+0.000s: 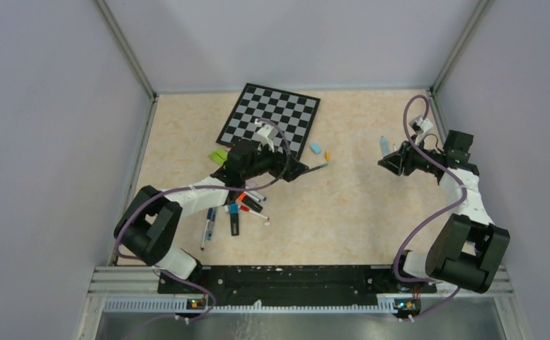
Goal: Open the pen caps
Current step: Pick up the pen from the center of the board.
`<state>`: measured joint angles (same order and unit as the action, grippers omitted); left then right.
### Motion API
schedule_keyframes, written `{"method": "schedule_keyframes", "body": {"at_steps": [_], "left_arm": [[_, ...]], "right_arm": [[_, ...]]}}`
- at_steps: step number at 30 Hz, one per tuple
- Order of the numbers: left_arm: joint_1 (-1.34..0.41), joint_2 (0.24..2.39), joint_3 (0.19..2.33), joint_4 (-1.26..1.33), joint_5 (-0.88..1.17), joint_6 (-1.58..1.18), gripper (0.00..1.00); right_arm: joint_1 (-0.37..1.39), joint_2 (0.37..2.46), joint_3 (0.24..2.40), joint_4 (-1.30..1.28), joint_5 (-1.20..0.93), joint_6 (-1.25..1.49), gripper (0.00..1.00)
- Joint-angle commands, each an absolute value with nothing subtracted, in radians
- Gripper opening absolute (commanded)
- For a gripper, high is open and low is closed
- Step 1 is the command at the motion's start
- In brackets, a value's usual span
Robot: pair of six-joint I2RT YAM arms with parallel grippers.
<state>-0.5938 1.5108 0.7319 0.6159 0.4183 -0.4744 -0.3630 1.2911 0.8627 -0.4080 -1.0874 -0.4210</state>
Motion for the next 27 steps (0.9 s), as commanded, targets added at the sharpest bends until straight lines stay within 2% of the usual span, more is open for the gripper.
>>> {"method": "schedule_keyframes", "body": {"at_steps": [1, 7, 11, 15, 19, 27], "left_arm": [[-0.612, 1.595, 0.911, 0.388, 0.472, -0.408, 0.99], [-0.714, 1.780, 1.220, -0.055, 0.171, -0.174, 0.98], [-0.776, 1.936, 1.440, -0.244, 0.016, -0.082, 0.98], [-0.781, 2.079, 1.612, -0.374, 0.009, -0.037, 0.90], [-0.782, 2.175, 1.718, -0.415, 0.030, -0.009, 0.78], [-0.781, 2.266, 1.796, -0.461, 0.014, 0.011, 0.57]], "right_arm": [[-0.370, 1.273, 0.863, -0.387, -1.140, -0.462, 0.35], [-0.370, 1.278, 0.864, -0.389, -1.132, -0.465, 0.35], [-0.370, 1.279, 0.867, -0.391, -1.119, -0.465, 0.35], [-0.370, 1.280, 0.868, -0.393, -1.117, -0.465, 0.35], [-0.370, 1.281, 0.871, -0.396, -1.115, -0.465, 0.35], [-0.370, 1.281, 0.874, -0.402, -1.108, -0.468, 0.35]]}}
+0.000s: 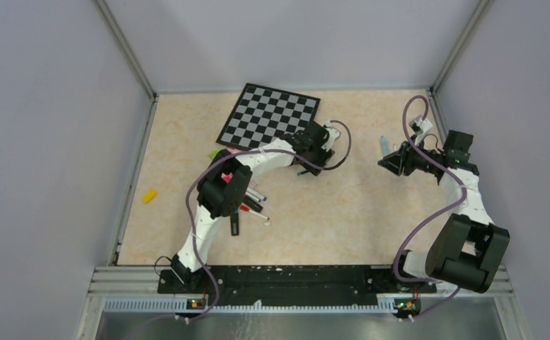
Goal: Open the pen caps
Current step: Pick up the pen from the center of the board.
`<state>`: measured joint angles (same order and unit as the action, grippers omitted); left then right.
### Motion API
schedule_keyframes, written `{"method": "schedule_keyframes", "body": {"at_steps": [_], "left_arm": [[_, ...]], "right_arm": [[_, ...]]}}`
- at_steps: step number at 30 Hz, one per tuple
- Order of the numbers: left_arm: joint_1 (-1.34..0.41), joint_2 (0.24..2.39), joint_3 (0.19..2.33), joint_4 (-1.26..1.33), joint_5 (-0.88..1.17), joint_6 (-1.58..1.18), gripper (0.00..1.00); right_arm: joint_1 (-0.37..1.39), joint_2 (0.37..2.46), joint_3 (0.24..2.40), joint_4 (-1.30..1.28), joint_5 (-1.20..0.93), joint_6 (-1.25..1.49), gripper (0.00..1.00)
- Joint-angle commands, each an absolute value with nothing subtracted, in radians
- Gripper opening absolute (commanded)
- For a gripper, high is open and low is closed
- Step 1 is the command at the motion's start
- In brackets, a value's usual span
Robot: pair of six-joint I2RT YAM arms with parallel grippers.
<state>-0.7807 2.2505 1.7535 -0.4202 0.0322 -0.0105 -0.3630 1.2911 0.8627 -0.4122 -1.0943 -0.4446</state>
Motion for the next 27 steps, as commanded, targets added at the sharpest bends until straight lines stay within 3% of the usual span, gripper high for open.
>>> {"method": "schedule_keyframes", "body": {"at_steps": [1, 8, 13, 27], "left_arm": [[-0.781, 2.269, 1.795, -0.463, 0.012, 0.011, 0.52], [-0.781, 2.271, 1.770, -0.476, 0.043, 0.014, 0.25], [-0.782, 2.239, 1.740, -0.485, 0.052, 0.003, 0.00], [-0.826, 1.919, 1.428, -0.338, 0.106, -0.114, 0.00]], "right_arm": [[-0.371, 1.281, 0.875, -0.403, -1.108, -0.467, 0.35], [-0.370, 1.281, 0.876, -0.407, -1.107, -0.469, 0.35], [-0.370, 1.281, 0.876, -0.407, -1.108, -0.469, 0.35], [-0.370, 1.274, 0.863, -0.414, -1.158, -0.480, 0.35]]}}
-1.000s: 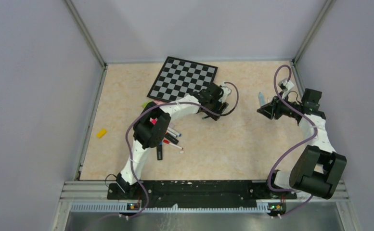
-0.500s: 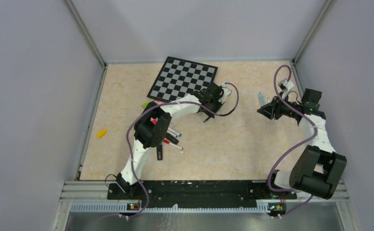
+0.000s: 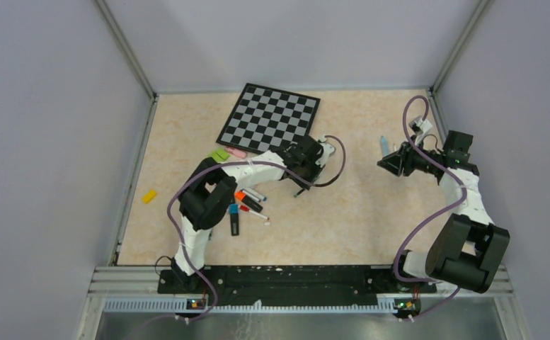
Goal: Open the pen caps
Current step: Pick up the pen from the center of the board.
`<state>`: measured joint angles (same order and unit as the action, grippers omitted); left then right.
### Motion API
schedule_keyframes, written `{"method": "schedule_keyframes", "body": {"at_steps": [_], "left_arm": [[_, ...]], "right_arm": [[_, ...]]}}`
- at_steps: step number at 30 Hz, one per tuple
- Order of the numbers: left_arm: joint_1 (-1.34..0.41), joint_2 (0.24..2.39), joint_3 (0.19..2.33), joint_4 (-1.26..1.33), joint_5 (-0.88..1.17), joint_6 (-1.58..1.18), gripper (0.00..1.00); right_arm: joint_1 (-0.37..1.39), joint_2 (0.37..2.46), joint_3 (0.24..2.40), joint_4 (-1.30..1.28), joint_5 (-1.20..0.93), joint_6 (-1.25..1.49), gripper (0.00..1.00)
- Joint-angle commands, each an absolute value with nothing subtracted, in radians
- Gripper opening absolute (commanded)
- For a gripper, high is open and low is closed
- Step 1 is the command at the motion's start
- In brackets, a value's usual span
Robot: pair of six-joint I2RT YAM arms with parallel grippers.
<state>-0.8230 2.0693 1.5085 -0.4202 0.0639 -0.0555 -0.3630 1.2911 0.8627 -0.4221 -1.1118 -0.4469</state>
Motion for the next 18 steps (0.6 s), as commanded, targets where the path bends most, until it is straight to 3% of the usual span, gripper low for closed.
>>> {"method": "schedule_keyframes", "body": {"at_steps": [1, 5, 11, 18], "left_arm": [[-0.827, 1.886, 1.392, -0.308, 0.115, -0.141, 0.00], [-0.827, 1.704, 1.175, -0.071, 0.183, -0.286, 0.00], [-0.828, 1.425, 0.695, 0.591, 0.229, -0.614, 0.00], [-0.871, 1.360, 0.482, 0.995, 0.166, -0.824, 0.00]], "right_arm": [[-0.370, 1.274, 0.858, -0.414, -1.169, -0.485, 0.35], [-0.368, 1.275, 0.833, -0.420, -1.236, -0.504, 0.35], [-0.314, 1.273, 0.766, -0.289, -1.422, -0.347, 0.36], [-0.108, 1.235, 0.654, 0.005, -1.467, -0.086, 0.42]]}}
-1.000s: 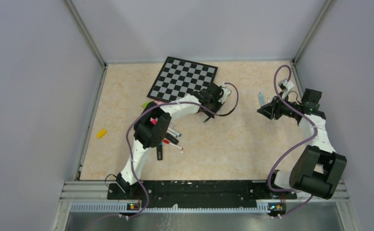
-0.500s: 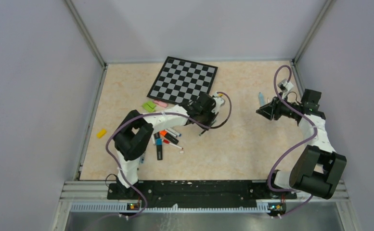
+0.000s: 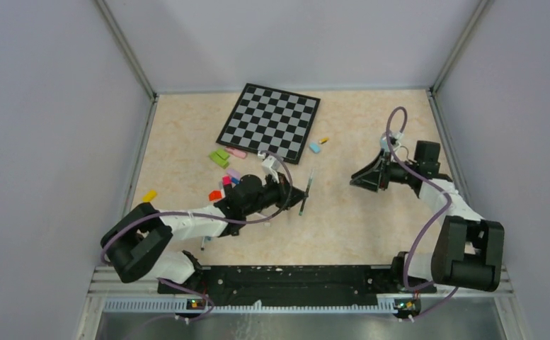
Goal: Open the pen caps
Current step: Pick up the pen from the center of the board.
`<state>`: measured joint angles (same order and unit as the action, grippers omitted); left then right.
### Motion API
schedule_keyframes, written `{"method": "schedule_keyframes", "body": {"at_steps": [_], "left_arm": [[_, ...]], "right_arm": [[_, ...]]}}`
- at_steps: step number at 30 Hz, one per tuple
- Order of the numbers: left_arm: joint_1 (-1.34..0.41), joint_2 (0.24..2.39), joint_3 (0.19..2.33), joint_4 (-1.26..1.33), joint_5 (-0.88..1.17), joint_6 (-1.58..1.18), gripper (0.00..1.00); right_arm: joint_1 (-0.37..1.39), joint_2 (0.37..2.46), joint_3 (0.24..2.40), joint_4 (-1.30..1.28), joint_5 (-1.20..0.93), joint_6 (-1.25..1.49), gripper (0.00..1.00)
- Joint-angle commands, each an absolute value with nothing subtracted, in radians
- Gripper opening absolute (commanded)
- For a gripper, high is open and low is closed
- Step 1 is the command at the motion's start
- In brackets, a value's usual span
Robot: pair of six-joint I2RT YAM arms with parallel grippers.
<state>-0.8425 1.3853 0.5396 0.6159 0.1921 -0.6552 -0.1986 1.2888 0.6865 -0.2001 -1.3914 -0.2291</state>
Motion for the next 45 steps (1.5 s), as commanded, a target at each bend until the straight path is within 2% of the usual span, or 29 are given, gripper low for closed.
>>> {"method": "schedule_keyframes", "body": {"at_steps": [1, 8, 14, 19, 25, 29, 33, 35, 38, 40, 45], "left_arm": [[-0.879, 1.366, 0.467, 1.043, 0.157, -0.843, 0.00], [-0.948, 1.465, 0.434, 1.315, 0.010, -0.868, 0.00], [-1.002, 1.548, 0.520, 1.330, -0.083, -0.805, 0.00], [-1.022, 1.583, 0.555, 1.344, -0.123, -0.784, 0.00], [-1.050, 1.606, 0.581, 1.341, -0.161, -0.751, 0.00], [-1.062, 1.619, 0.592, 1.347, -0.176, -0.743, 0.00], [-1.070, 1.627, 0.600, 1.347, -0.181, -0.737, 0.00], [-1.072, 1.625, 0.600, 1.344, -0.185, -0.737, 0.00], [-1.072, 1.606, 0.587, 1.345, -0.196, -0.718, 0.14], [-1.073, 1.580, 0.574, 1.347, -0.209, -0.683, 0.27], [-1.068, 1.448, 0.524, 1.240, -0.214, -0.532, 0.84]], "right_arm": [[-0.085, 1.231, 0.641, 0.046, -1.469, -0.054, 0.43], [0.041, 1.223, 0.558, 0.329, -1.425, 0.210, 0.50], [0.124, 1.250, 0.556, 0.415, -1.378, 0.353, 0.50], [0.164, 1.247, 0.547, 0.430, -1.346, 0.362, 0.50], [0.197, 1.255, 0.532, 0.463, -1.316, 0.390, 0.46], [0.218, 1.252, 0.518, 0.522, -1.307, 0.431, 0.35], [0.228, 1.249, 0.505, 0.577, -1.302, 0.452, 0.03], [0.227, 1.244, 0.512, 0.567, -1.303, 0.441, 0.00], [0.227, 1.240, 0.551, 0.417, -1.308, 0.337, 0.00], [0.228, 1.242, 0.581, 0.319, -1.310, 0.254, 0.00], [0.227, 1.253, 0.654, 0.039, -1.346, -0.046, 0.00]]}}
